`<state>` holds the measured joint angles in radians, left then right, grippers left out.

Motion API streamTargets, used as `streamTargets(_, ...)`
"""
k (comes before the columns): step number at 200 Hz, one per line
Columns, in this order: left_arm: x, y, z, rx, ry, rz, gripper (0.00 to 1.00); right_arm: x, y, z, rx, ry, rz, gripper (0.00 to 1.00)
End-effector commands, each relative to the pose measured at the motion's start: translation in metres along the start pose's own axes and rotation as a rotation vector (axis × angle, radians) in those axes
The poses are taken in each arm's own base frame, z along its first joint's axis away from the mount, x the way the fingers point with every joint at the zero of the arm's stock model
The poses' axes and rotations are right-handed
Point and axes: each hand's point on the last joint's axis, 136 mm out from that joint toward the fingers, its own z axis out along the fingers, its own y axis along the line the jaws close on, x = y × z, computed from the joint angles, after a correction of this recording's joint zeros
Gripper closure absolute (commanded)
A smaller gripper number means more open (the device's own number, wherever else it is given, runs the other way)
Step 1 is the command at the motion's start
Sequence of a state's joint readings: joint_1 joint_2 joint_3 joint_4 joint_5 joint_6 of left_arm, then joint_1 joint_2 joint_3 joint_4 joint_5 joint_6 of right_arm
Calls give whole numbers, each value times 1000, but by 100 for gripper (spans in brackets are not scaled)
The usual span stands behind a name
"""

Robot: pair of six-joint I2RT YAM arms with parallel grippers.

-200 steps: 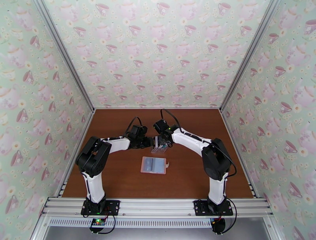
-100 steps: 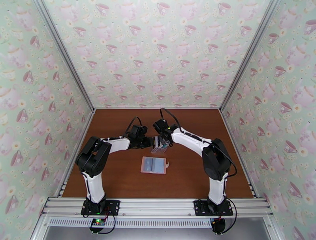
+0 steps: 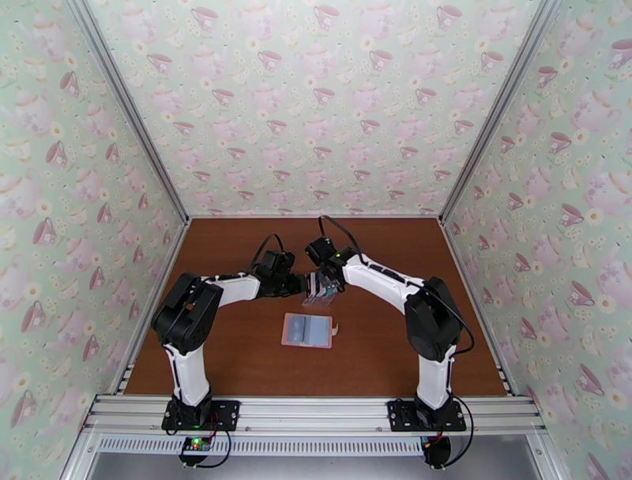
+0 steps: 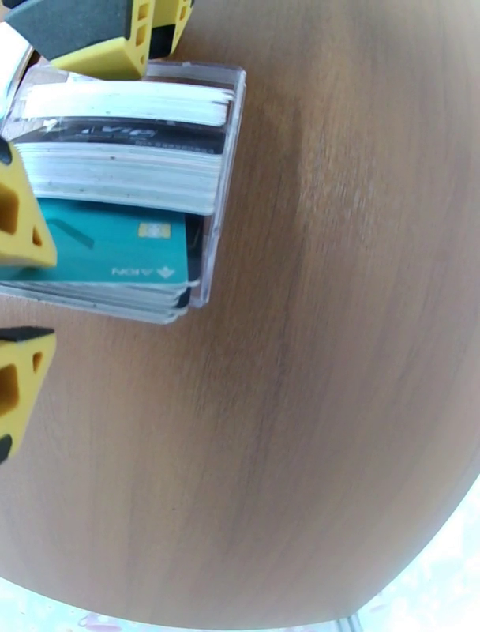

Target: Put the credit cards into the card holder

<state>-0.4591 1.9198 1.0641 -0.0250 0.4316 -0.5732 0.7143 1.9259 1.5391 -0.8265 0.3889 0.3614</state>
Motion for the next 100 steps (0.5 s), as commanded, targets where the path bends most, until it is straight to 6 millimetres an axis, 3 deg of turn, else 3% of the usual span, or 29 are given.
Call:
streamTargets(1, 7, 12, 7, -33, 40, -27, 57, -5, 2, -8, -26, -6, 4, 80)
streamTargets(100, 7, 12, 6, -35, 38, -27, 57, -4, 10, -10, -72, 3, 4, 95)
